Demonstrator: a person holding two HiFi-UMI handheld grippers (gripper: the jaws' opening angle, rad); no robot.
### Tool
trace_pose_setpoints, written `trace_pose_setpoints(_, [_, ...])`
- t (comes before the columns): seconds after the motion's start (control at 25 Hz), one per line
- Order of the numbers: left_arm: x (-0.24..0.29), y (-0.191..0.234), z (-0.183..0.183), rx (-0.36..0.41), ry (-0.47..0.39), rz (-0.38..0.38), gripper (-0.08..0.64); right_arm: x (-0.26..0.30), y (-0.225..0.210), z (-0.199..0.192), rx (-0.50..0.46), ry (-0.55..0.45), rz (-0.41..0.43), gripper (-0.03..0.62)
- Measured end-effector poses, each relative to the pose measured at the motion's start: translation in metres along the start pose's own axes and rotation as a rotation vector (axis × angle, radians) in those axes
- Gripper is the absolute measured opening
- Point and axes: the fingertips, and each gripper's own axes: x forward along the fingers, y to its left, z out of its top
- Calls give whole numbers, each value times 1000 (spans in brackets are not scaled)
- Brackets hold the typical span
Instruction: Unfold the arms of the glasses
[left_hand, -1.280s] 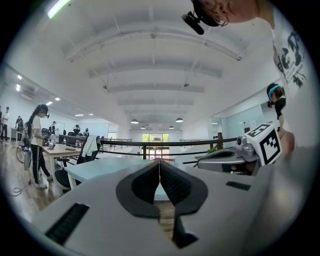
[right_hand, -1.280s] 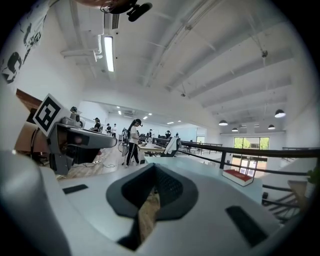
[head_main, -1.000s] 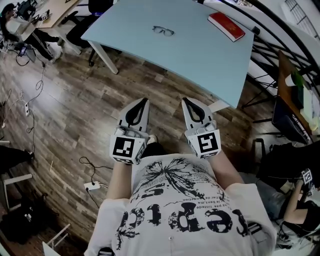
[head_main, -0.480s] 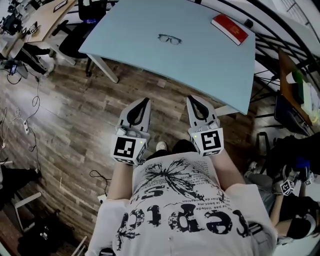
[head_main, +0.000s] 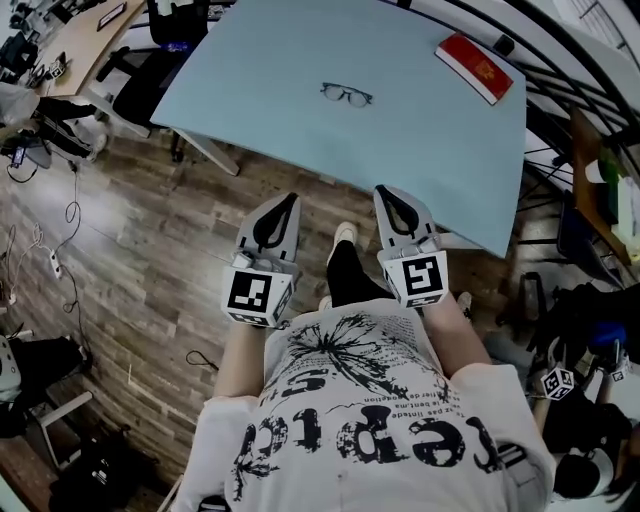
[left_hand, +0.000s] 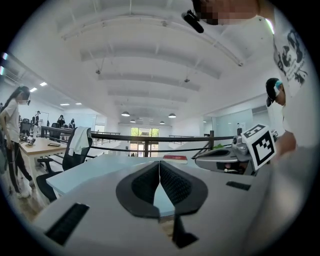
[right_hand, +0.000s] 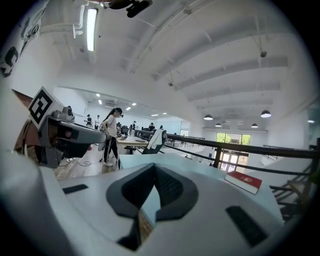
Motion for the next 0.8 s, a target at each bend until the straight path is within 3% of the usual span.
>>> trace_pose_setpoints(0.56, [215, 94, 19, 25, 19, -49, 20, 171, -147, -2, 21, 15, -63, 11])
trace_pose_setpoints(0.8, [271, 114, 15, 22, 58, -98, 20, 212, -183, -19, 55, 82, -92, 11])
